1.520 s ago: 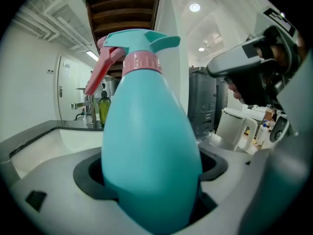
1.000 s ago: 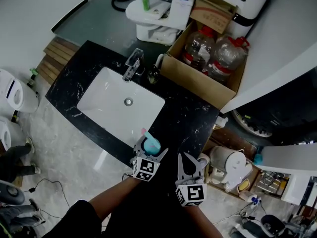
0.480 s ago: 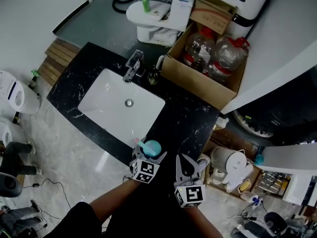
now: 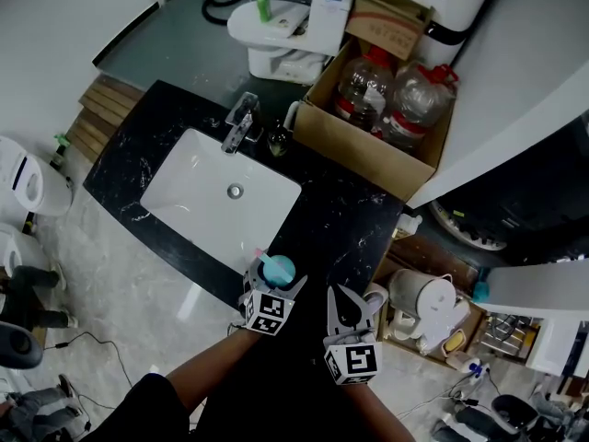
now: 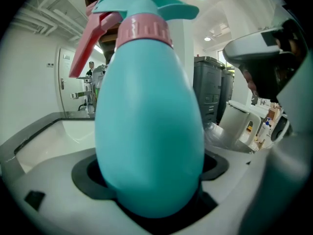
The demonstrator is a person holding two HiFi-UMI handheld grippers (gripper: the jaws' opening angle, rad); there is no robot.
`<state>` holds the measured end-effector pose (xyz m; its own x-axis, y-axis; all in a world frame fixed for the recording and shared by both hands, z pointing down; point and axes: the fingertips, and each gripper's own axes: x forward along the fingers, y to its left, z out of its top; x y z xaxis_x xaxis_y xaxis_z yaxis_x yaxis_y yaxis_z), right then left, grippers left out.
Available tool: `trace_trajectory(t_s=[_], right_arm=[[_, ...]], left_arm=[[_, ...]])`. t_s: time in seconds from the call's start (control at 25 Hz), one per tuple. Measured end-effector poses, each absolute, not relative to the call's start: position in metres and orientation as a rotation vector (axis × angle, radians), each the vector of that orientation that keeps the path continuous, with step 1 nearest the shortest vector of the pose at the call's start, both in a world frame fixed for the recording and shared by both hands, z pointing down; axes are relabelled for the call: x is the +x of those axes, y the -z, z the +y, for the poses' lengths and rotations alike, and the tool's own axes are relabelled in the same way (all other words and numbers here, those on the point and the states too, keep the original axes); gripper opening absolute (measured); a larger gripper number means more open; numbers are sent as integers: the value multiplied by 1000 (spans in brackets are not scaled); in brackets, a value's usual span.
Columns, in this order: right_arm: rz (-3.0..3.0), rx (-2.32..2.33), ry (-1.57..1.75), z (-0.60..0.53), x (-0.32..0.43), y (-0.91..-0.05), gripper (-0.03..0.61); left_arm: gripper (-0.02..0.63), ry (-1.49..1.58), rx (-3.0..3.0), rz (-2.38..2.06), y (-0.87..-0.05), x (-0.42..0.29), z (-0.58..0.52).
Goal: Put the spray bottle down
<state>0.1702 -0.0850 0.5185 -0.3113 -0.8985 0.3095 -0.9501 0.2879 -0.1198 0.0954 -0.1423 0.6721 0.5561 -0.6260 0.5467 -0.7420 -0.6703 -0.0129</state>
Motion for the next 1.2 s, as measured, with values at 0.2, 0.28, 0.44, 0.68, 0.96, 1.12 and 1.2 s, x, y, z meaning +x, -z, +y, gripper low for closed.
trace_trajectory(t_s=[0.2,0.28,0.44,0.68,0.96,1.12,1.2], right_arm=[[-2374,1715,-425,-87,168,-520,15],[-2378,1706,-422,-87,166,-519,15],[-2384,1700,-427,-85,162,-519,15],[-2390,1701,-400,-83,155,-514,15],[-2377,1748,-385,-75,152,-505,15],[-2364,1784,-359,-68,151,-498,15],[-2350,1815,-358,-62,152,-495,15]], left_arm=[[466,-770,2561,-1151,-672,88,-142],[466,-751,2579,-1158,-668,85,-141],[466,-740,2580,-1154,-667,82,-138],[467,-699,2567,-1167,-660,75,-132],[466,-642,2565,-1150,-640,66,-120],[466,-563,2567,-1144,-620,60,-109],[466,-522,2574,-1140,-609,56,-101]])
